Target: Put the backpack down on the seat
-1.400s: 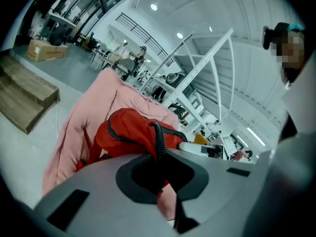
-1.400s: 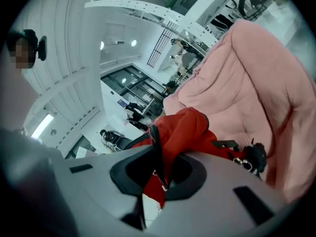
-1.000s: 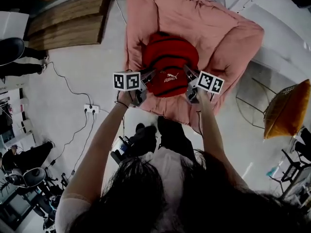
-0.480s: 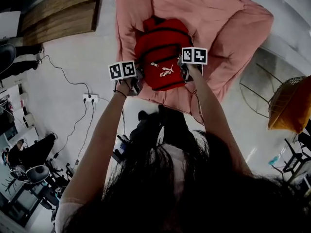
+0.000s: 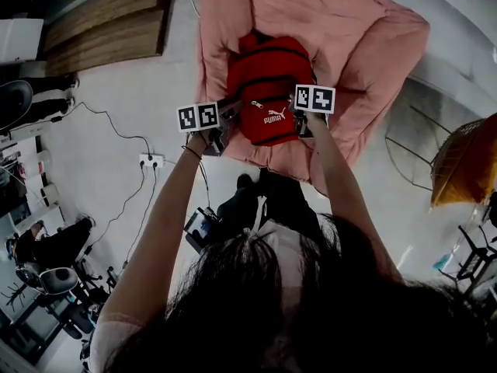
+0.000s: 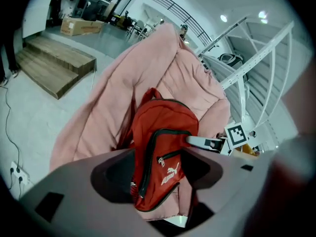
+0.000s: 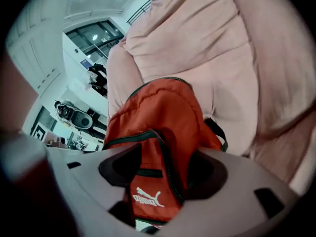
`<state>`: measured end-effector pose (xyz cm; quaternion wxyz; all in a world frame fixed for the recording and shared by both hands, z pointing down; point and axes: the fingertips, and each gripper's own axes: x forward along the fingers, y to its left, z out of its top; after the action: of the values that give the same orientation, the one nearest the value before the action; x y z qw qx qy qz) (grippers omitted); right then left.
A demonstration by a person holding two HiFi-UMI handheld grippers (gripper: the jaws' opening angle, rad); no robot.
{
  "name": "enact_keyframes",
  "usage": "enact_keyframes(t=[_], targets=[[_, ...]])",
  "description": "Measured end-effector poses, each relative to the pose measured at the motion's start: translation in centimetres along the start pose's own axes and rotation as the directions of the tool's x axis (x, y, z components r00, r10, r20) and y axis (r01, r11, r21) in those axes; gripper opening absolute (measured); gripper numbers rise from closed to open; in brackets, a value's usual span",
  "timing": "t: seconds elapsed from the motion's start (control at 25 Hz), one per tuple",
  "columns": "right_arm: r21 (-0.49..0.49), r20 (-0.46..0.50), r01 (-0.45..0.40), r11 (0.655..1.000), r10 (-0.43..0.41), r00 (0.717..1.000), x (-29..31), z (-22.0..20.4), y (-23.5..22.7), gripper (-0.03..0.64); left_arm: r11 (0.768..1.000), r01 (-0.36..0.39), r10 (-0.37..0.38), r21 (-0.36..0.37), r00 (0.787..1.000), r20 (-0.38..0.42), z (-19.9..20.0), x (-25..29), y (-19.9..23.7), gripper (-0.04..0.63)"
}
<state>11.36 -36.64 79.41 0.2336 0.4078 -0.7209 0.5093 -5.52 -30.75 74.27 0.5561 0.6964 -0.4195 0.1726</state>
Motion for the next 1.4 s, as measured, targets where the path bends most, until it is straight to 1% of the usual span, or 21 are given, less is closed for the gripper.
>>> enact_keyframes(t=[0.12, 0.2, 0.24, 0.32, 0.4, 0.48, 0.56, 0.72, 0.84, 0.92, 0.96, 1.0, 1.12, 1.16, 1.24, 1.4], targets=[[0.028, 0.062, -0.014, 1.0, 0.012, 0.998, -2.8, -0.3, 0.3, 0.247, 0.999, 0.031, -0.031, 0.017, 0.999, 0.04, 0.1, -2.8, -0.4, 0.279], [0.029, 0.096, -0.025, 0.999, 0.023, 0.995, -4.6, -0.7, 0.9, 0.247, 0.997, 0.058, -0.062, 0.06, 0.995, 0.074, 0.3, -5.0, -1.2, 0.279], [0.02, 0.116, -0.026, 0.999, 0.023, 0.993, -5.5, -0.9, 1.2, 0.247, 0.994, 0.06, -0.069, 0.09, 0.993, 0.098, 0.5, -6.2, -1.5, 0.279], [-0.015, 0.167, -0.014, 1.0, 0.016, 0.986, -7.3, -1.1, 1.9, 0.247, 0.989, 0.059, -0.08, 0.139, 0.986, 0.149, 0.8, -8.4, -2.2, 0.279], [-0.064, 0.233, -0.002, 0.998, 0.017, 0.972, -9.9, -0.8, 3.3, 0.247, 0.983, 0.089, -0.12, 0.163, 0.975, 0.188, 0.4, -10.4, -3.6, 0.279], [-0.114, 0.29, -0.016, 0.993, 0.049, 0.956, -12.9, -1.0, 5.7, 0.247, 0.973, 0.124, -0.168, 0.196, 0.961, 0.221, -0.6, -12.7, -5.2, 0.279], [-0.171, 0.331, -0.045, 0.984, 0.1, 0.938, -15.8, -2.0, 8.7, 0.246, 0.957, 0.158, -0.221, 0.243, 0.94, 0.26, -1.9, -15.4, -6.9, 0.279], [-0.265, 0.388, -0.089, 0.96, 0.191, 0.902, -20.7, -4.0, 15.0, 0.245, 0.924, 0.23, -0.333, 0.307, 0.878, 0.344, -4.0, -20.9, -10.4, 0.279], [-0.292, 0.434, -0.099, 0.951, 0.224, 0.873, -23.3, -6.2, 19.6, 0.238, 0.901, 0.256, -0.388, 0.351, 0.839, 0.382, -6.0, -25.0, -11.9, 0.278], [-0.291, 0.468, -0.108, 0.95, 0.24, 0.851, -24.8, -8.1, 22.3, 0.219, 0.882, 0.256, -0.413, 0.396, 0.823, 0.39, -7.7, -27.1, -12.4, 0.251], [-0.287, 0.482, -0.118, 0.951, 0.25, 0.84, -25.3, -9.2, 23.6, 0.202, 0.873, 0.25, -0.421, 0.419, 0.821, 0.387, -8.7, -28.1, -12.5, 0.233], [-0.28, 0.494, -0.132, 0.951, 0.261, 0.83, -25.8, -10.3, 24.9, 0.187, 0.865, 0.24, -0.422, 0.442, 0.823, 0.38, -9.7, -29.1, -12.3, 0.219], [-0.259, 0.514, -0.164, 0.952, 0.28, 0.811, -26.4, -13.9, 28.4, 0.137, 0.846, 0.203, -0.411, 0.494, 0.838, 0.36, -12.3, -31.8, -11.4, 0.182], [-0.256, 0.515, -0.163, 0.953, 0.277, 0.811, -26.6, -15.0, 29.3, 0.126, 0.842, 0.198, -0.41, 0.502, 0.839, 0.356, -13.0, -32.4, -11.2, 0.17], [-0.266, 0.504, -0.152, 0.952, 0.272, 0.82, -27.1, -17.3, 30.7, 0.115, 0.839, 0.206, -0.417, 0.504, 0.839, 0.351, -14.5, -33.2, -10.8, 0.153], [-0.298, 0.468, -0.141, 0.944, 0.274, 0.84, -28.4, -20.6, 32.1, 0.103, 0.843, 0.227, -0.43, 0.488, 0.829, 0.358, -17.2, -34.0, -10.6, 0.132]])
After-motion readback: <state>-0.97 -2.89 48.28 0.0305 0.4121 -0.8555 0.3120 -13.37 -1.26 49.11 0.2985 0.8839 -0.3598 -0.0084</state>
